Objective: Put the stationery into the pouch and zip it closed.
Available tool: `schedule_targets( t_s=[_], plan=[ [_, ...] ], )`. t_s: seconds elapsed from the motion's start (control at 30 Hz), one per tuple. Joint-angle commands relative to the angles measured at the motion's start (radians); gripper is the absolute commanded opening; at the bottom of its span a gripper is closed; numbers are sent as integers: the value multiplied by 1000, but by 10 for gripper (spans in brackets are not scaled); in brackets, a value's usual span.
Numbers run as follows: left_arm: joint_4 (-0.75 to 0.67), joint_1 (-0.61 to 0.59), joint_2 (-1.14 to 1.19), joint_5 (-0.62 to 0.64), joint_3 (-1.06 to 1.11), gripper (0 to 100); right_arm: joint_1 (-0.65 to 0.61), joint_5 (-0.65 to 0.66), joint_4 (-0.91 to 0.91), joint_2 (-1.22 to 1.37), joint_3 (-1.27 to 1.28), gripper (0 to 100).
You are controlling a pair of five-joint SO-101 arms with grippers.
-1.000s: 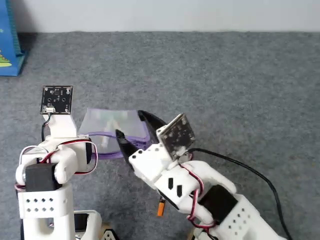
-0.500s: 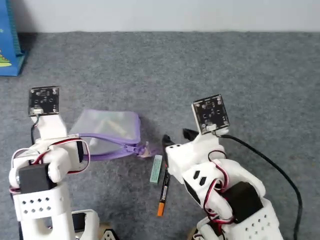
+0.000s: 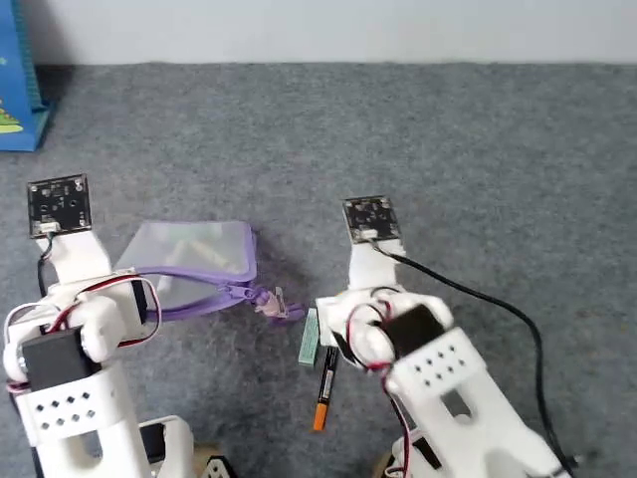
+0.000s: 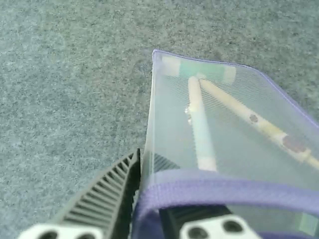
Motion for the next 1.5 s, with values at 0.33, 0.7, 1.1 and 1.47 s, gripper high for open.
schedule_targets(
  t_s=[0.33, 0.7, 1.1, 1.47],
  plan=[
    [-9, -11, -5, -11, -5, 11, 38, -29, -254, 375, -11, 173],
    [-11, -9, -5, -11, -5, 11, 74, 11, -418, 604, -21, 173],
    [-21, -8, -5, -11, 10, 11, 76, 6, -193, 777, -230, 16],
    [-29, 55, -3, -8, 16, 11, 73, 63, 48, 349, -226, 9]
  ],
)
